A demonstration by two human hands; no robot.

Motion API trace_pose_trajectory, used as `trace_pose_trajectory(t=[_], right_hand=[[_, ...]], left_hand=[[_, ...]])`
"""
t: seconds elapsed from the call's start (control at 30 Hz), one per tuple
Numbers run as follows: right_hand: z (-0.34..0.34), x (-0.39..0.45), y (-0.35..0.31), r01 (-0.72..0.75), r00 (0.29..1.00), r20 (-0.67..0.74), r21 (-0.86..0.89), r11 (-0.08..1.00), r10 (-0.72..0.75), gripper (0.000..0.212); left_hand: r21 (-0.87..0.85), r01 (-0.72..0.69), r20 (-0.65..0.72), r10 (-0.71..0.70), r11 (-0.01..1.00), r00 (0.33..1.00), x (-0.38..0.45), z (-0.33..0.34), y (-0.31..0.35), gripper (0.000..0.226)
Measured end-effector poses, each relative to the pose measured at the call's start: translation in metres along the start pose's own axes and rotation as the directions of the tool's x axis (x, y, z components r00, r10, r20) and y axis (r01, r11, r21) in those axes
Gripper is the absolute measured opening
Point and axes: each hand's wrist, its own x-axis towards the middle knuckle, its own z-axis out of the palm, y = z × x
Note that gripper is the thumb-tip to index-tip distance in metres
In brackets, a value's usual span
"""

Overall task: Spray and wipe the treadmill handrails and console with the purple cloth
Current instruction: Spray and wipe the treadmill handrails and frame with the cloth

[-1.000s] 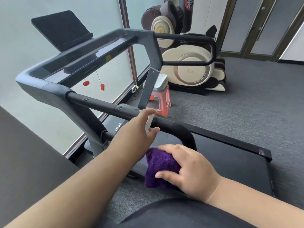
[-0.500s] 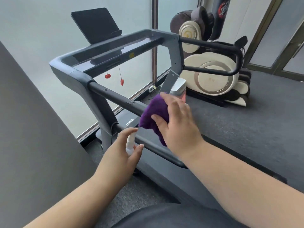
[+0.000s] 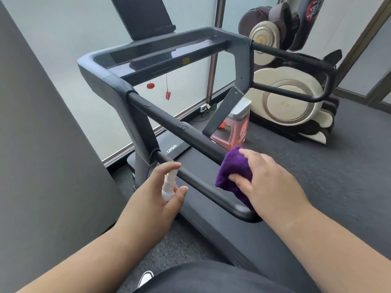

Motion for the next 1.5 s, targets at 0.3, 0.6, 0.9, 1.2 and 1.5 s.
trace_pose_trajectory(t=[0.3, 0.6, 0.9, 1.2, 1.5], right_hand=[[0.008, 0.057, -0.039, 0.093, 0.995, 0.062, -0.158, 0.983, -0.084, 0.061], [0.004, 0.027, 0.013, -0.014, 0.999, 0.042, 0.232, 0.973, 0.004, 0.061], [0.084, -0.064, 0.075, -0.144, 0.952, -0.106, 0.671, 0.727, 0.287, 0.062], [0.094, -0.073, 0.077, -0.109, 0.959, -0.127, 0.657, 0.746, 0.252, 0.065], [0.061, -0.032, 0.049, 0.048, 0.931, -0.317, 0.595, 0.803, 0.179, 0.066]], left_hand=[[-0.007, -0.057, 0.046, 0.057, 0.998, 0.997, 0.003, 0.010, 0.018, 0.042], [-0.052, -0.121, 0.119, 0.127, 0.991, 0.985, -0.005, 0.031, 0.048, 0.043], [-0.004, -0.121, 0.182, 0.120, 0.993, 0.976, -0.019, 0.031, 0.052, 0.041], [0.029, -0.144, 0.211, 0.135, 0.989, 0.968, -0.030, 0.033, 0.057, 0.044], [0.039, -0.154, 0.205, 0.142, 0.987, 0.968, -0.039, 0.056, 0.071, 0.042]])
